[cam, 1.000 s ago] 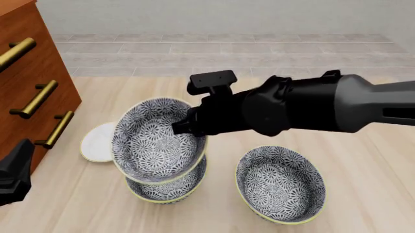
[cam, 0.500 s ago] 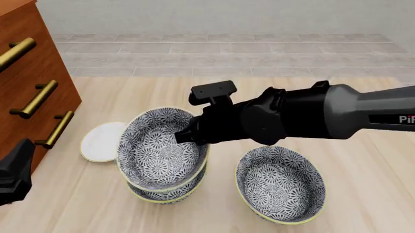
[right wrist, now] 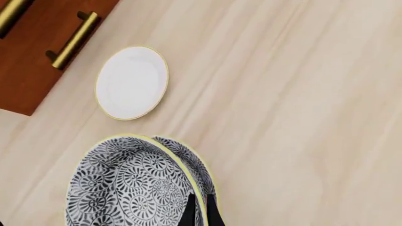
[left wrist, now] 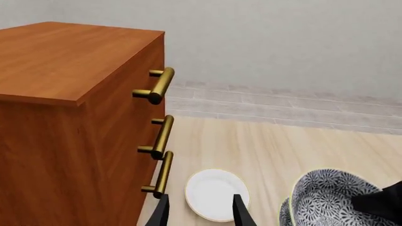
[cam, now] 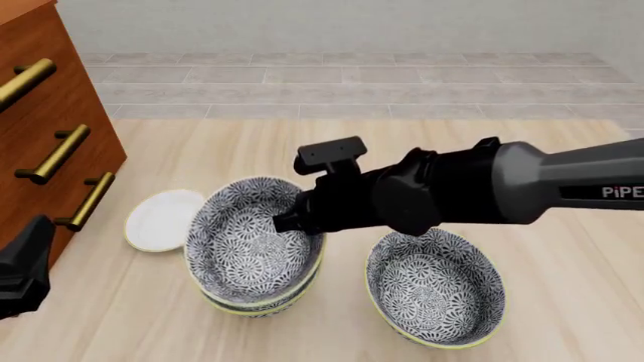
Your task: Stack the bowl at the front on the bowl in the middle.
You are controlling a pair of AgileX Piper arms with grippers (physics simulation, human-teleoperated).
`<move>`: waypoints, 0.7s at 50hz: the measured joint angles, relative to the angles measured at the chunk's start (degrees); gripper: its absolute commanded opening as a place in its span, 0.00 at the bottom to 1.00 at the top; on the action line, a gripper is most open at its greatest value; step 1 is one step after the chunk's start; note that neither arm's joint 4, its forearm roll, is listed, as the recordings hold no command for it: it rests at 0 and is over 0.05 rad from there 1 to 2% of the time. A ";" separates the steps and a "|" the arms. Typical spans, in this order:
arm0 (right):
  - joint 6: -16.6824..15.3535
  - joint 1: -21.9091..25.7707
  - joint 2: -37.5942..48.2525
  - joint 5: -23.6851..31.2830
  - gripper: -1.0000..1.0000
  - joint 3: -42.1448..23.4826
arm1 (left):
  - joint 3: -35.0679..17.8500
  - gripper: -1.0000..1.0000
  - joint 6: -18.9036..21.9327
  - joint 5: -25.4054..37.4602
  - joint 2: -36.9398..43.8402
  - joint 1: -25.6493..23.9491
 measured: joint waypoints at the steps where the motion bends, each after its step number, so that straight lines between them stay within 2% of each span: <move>1: 0.02 0.00 0.07 -0.05 0.00 0.02 | 0.00 1.00 0.00 -0.02 0.02 0.00; 11: 0.19 0.15 0.52 -0.37 0.00 0.11 | 0.00 1.00 0.01 -0.03 0.04 -0.02; 12: 0.21 0.18 0.54 -0.39 1.00 0.10 | 0.00 1.00 0.01 -0.02 0.03 -0.03; 35: 0.18 0.26 0.10 -0.48 1.00 -0.03 | -0.01 1.00 -0.20 1.45 -1.79 -0.27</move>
